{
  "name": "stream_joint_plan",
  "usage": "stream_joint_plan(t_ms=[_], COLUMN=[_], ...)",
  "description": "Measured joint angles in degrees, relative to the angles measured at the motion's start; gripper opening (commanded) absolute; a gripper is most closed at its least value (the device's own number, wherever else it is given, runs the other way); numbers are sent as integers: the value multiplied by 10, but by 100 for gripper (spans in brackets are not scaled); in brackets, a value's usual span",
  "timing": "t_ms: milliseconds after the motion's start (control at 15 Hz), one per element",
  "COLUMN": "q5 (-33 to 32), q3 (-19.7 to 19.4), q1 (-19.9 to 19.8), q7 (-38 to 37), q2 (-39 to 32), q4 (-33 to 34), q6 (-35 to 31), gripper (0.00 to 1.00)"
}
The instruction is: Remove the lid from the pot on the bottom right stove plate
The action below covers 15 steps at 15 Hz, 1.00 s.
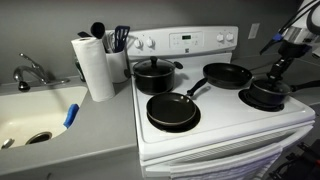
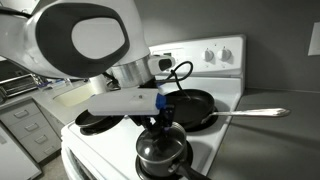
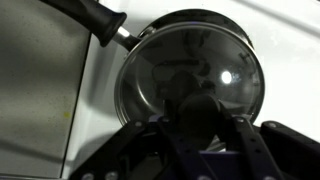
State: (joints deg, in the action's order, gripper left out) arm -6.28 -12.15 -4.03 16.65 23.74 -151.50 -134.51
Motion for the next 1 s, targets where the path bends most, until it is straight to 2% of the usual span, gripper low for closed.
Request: stream_joint_plan(t_ms=[1000], q5=[-2], q3=[7], q1=[1], q7=[3], q2=[0], q4=[25], q6=[2], gripper=[15])
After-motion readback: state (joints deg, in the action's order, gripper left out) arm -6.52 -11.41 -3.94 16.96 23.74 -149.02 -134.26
